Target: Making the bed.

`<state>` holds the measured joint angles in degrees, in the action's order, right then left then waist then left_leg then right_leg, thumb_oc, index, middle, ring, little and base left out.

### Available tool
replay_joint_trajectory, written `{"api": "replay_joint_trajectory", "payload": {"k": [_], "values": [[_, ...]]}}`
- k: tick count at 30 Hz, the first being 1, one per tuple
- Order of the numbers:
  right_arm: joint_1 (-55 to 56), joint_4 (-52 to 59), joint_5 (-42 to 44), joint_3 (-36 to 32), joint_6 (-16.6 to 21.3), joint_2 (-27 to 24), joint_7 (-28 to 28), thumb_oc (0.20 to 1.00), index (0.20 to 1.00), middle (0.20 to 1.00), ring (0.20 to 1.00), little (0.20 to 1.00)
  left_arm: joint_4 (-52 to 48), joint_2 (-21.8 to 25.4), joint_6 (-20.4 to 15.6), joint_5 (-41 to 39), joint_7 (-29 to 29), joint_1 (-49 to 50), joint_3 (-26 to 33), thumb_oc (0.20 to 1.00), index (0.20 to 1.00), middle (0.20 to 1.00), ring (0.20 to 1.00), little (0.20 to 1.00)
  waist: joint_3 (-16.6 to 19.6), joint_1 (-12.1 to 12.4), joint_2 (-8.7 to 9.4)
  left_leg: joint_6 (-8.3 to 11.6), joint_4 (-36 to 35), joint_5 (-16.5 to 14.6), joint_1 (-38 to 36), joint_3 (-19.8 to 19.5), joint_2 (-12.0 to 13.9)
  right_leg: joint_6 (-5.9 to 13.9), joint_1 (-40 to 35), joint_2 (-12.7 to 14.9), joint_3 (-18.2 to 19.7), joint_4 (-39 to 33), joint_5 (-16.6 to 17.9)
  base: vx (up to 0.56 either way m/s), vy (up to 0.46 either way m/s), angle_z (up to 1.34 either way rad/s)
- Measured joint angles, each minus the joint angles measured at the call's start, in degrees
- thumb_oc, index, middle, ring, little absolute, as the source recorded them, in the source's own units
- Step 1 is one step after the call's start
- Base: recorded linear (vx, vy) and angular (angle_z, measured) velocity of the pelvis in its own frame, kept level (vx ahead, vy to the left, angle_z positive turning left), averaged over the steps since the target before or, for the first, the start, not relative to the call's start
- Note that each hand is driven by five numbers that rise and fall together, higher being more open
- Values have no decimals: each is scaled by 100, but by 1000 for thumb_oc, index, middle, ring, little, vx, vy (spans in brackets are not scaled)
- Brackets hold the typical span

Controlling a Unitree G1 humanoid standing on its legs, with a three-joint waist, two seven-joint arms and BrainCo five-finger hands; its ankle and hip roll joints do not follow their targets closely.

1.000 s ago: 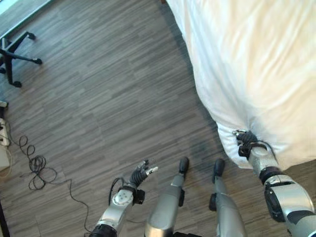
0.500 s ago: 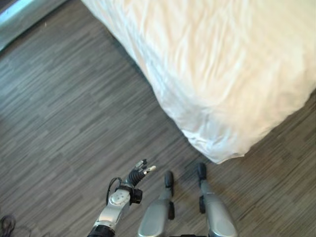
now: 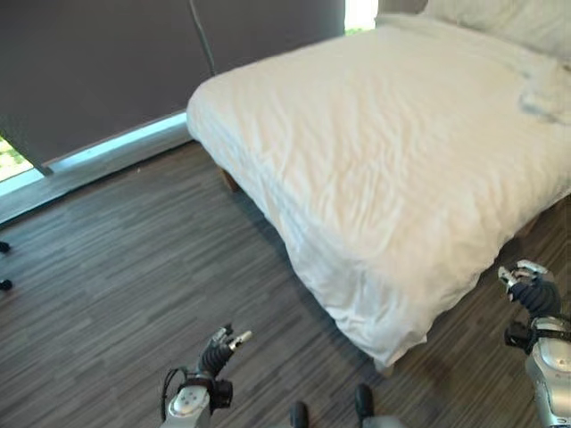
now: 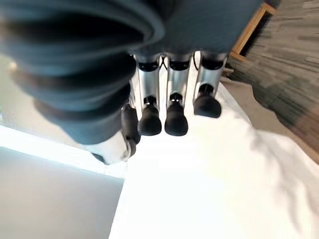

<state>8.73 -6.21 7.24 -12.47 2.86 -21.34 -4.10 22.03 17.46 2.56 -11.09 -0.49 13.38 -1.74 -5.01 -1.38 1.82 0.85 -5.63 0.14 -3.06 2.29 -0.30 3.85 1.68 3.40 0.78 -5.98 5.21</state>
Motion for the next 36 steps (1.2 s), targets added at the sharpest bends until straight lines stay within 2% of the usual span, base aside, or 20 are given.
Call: {"api": "replay_joint_trajectory", "payload": {"k": [1, 5, 9, 11, 13, 15, 16, 17, 21, 23, 25, 26, 28, 29, 30, 33, 36], "values": [[75, -224, -4, 340, -36, 72, 166, 200, 200, 200, 200, 200, -1, -17, 4, 77, -34, -38, -28, 1000, 1000, 1000, 1000, 1000, 128, 8, 7, 6, -2, -26, -17, 4, -12, 18, -7, 19, 1, -2, -15, 0, 0, 0], [107, -670, 47, 633, -145, 225, 353, 200, 200, 200, 200, 200, -4, -47, 4, 108, -94, -65, -56, 1000, 1000, 1000, 1000, 1000, 210, 19, -76, 4, -3, -27, -101, -23, -26, 28, -92, 40, -26, -2, -23, 6, 2, 2], [-411, -1818, 335, 1180, -237, 194, 412, 200, 200, 200, 200, 200, -8, -36, -1, 104, -113, -34, -137, 1000, 1000, 1000, 1000, 1000, 263, 187, -139, 4, -3, -25, -90, -50, -14, 29, -105, 21, -37, -2, -26, 0, 0, 0], [-606, -1950, 474, 1481, -340, 156, 466, 200, 200, 200, 200, 200, -8, -31, 0, 104, -128, -2, -191, 1000, 1000, 1000, 1000, 1000, 266, 222, -145, 4, -1, -23, -32, -100, -10, 28, -70, 7, -44, -2, -25, -50, -26, 6], [-827, -1951, 524, 1581, -363, 141, 474, 200, 200, 200, 200, 200, -54, -30, -13, 94, -196, 71, -245, 1000, 1000, 1000, 1000, 1000, 212, 377, -148, -30, -2, 2, 66, -138, -5, 25, 12, 0, -70, -2, -23, -73, -24, 9], [-1115, -2070, 527, 1572, -356, 77, 474, 200, 200, 200, 200, 200, -50, -29, -5, 85, -206, 99, -261, 1000, 1000, 1000, 1000, 1000, 137, 384, -132, -47, 4, 33, 164, -169, -15, 22, 110, 4, -89, -2, -21, -69, -15, 14], [-1322, -2297, 559, 1584, -341, 54, 439, 200, 200, 200, 200, 200, -46, -18, -14, 54, -204, 121, -271, 1000, 1000, 1000, 1000, 1000, 0, 484, -189, -76, 3, 95, 244, -190, -14, -2, 148, 8, -131, -2, 10, -142, -39, 7], [-1646, -2687, 651, 1623, -351, 19, 419, 200, 200, 200, 200, 200, -48, 23, -18, 30, -194, 110, -351, 1000, 1000, 1000, 1000, 1000, -60, 528, -121, -53, 7, 83, 341, -164, -13, -1, 262, 14, -132, -2, 19, -139, -41, 0], [-2440, -3134, 865, 1515, -343, -78, 192, 200, 200, 200, 200, 200, -119, 154, -16, 0, -182, -139, -595, 1000, 1000, 1000, 1000, 1000, -605, 613, -219, -40, 38, 203, 650, -187, -43, -14, 583, 40, -162, 3, 136, -76, -31, 5], [-2543, -3310, 924, 1517, -349, -66, 132, 200, 200, 200, 200, 200, -99, 149, -13, -1, -180, -201, -651, 1000, 1000, 1000, 1000, 1000, -713, 646, -274, -68, 38, 231, 700, -209, -47, -20, 619, 38, -176, 5, 169, -33, -20, 6], [-2658, -3577, 1069, 1517, -238, 8, 53, 200, 200, 200, 200, 200, -97, 151, -18, -12, -133, -258, -724, 1000, 1000, 1000, 1000, 1000, -882, 649, -352, -52, 38, 220, 712, -192, -40, -16, 646, 30, -157, 3, 195, -83, -4, -9], [-2790, -3626, 1186, 1515, 79, 7, 48, 200, 200, 200, 200, 200, -97, 153, -33, -160, -45, -423, -756, 1000, 1000, 1000, 1000, 1000, -1074, 632, -406, -31, 41, 242, 866, -133, -49, -11, 820, 34, -95, 24, 208, -108, 12, -16], [-2891, -3603, 1188, 1518, 134, 7, 56, 200, 200, 200, 200, 200, -85, 156, -30, -207, -24, -492, -756, 1000, 1000, 1000, 1000, 1000, -1184, 571, -417, -36, 51, 250, 881, -127, -57, -36, 836, 37, -90, 31, 261, -51, 13, -10], [-2996, -3877, 1195, 1534, 326, 10, 104, 200, 200, 200, 200, 200, -88, 157, -57, -233, 18, -660, -773, 1000, 1000, 1000, 1000, 1000, -1255, 551, -427, -34, 75, 247, 924, -101, -54, -30, 889, 41, -61, 15, 268, -3, 8, -11], [-3366, -4520, 1184, 1557, 578, 13, 206, 200, 200, 200, 200, 200, -99, 180, -119, -327, 34, -822, -863, 1000, 1000, 1000, 1000, 1000, -1262, 516, -424, -17, 68, 236, 993, -54, -58, -17, 981, 47, -24, 1, 218, 23, 3, -15], [-3502, -4705, 1190, 1490, 642, 87, 234, 200, 200, 200, 200, 200, -109, 180, -137, -444, 28, -956, -1004, 1000, 1000, 1000, 1000, 1000, -1270, 455, -420, -16, 49, 201, 987, 8, -65, -15, 1027, 60, 4, -2, 214, 43, 8, -9], [-3437, -4887, 1193, 1064, 851, 210, 442, 200, 200, 200, 200, 200, -177, 179, -178, -444, 16, -960, -1199, 1000, 1000, 1000, 1000, 1000, -1265, 430, -386, -20, 41, 198, 990, 7, -94, 11, 1038, 81, 55, -2, 194, 88, -1, 1]]}}
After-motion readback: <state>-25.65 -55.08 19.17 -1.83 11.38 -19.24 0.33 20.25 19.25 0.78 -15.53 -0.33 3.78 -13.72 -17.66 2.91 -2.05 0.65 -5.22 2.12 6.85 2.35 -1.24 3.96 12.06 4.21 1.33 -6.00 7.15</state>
